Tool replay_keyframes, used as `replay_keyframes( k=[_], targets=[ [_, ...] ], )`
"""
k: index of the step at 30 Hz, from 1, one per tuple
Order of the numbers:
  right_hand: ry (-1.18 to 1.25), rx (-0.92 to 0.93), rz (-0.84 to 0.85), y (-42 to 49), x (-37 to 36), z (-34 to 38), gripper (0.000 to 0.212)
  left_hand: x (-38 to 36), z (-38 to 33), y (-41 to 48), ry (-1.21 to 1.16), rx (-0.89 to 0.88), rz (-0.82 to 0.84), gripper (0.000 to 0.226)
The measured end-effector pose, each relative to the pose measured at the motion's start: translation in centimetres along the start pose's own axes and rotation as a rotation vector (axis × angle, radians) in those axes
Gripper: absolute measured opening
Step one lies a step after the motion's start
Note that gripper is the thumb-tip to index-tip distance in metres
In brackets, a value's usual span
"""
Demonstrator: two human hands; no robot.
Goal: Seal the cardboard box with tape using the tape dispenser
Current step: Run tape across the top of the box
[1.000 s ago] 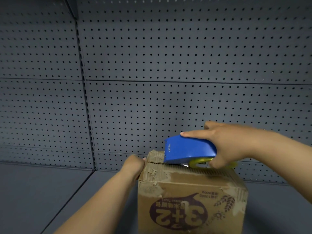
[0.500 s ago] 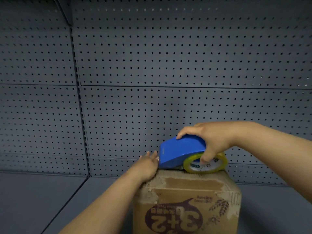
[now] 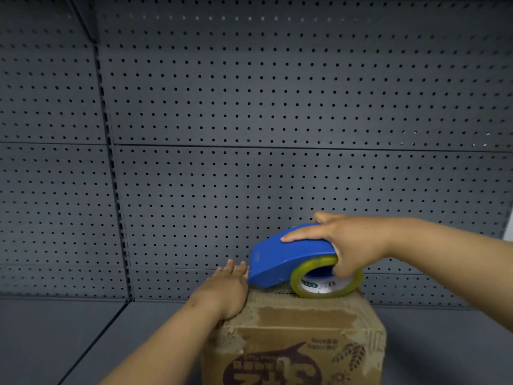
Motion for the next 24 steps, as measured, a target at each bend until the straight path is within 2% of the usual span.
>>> replay_keyframes(
  k=[13, 24],
  targets=[
    [0.039, 0.069, 0.001, -1.3, 0.1, -2.5, 0.092, 1.4, -1.3, -1.7, 0.065, 0.029, 0.023, 0.054],
    [0.126, -0.053, 0.017, -7.6, -0.3, -9.6, 0.087, 1.4, -1.4, -1.8, 0.074, 0.044, 0.035, 0.055]
  ],
)
Point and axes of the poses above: each hand's wrist, its own y-axis towards the middle knuckle, its own x-axis out of the back of the hand, z = x × y, the point moved 3 cm from there along y, towards the middle knuckle, and after that the axes turned 7 degrees about -z, right-handed, at the moved point
